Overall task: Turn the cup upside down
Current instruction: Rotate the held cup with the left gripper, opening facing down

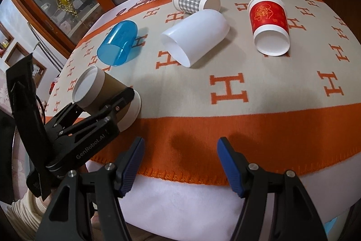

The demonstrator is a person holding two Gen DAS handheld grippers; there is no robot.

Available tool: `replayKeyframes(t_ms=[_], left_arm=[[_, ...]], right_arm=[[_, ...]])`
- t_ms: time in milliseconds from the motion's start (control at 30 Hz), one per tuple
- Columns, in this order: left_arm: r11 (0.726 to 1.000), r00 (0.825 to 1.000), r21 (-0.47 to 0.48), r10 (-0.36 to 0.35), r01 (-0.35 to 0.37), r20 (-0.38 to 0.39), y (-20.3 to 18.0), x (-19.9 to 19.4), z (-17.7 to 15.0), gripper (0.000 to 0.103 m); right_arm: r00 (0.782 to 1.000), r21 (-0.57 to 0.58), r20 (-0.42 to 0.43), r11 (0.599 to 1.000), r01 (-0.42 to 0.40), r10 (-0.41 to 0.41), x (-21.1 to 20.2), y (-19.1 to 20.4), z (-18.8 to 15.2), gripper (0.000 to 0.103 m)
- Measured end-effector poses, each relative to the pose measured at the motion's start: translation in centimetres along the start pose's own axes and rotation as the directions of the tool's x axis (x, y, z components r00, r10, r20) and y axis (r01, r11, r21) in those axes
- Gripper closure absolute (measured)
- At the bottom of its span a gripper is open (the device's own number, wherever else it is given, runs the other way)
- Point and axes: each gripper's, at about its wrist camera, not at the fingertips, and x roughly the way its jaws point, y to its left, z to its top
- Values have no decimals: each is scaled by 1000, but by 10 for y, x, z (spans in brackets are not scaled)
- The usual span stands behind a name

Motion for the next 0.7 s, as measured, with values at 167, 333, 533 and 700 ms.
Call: replayKeyframes(t_ms=[167, 333, 533, 700], left_arm=[[1000, 1000, -10, -2, 2, -17, 1, 2, -5, 17], [1000, 1000, 2, 19, -19, -11, 2, -6, -4, 7], [1000, 999, 8, 17, -17, -47, 5, -17, -3, 6], [999, 996, 17, 31, -29, -83, 9, -27, -8, 6]], right_arm=[[1000, 11, 0, 1000, 4, -4, -1, -1, -2, 36], [1000, 1, 2, 1000, 10, -10, 0, 2, -2, 36], [1000, -15, 6, 1000, 17, -16, -2, 8, -4, 36], [1000, -25, 6, 999, 24, -24, -4, 13, -7, 36]])
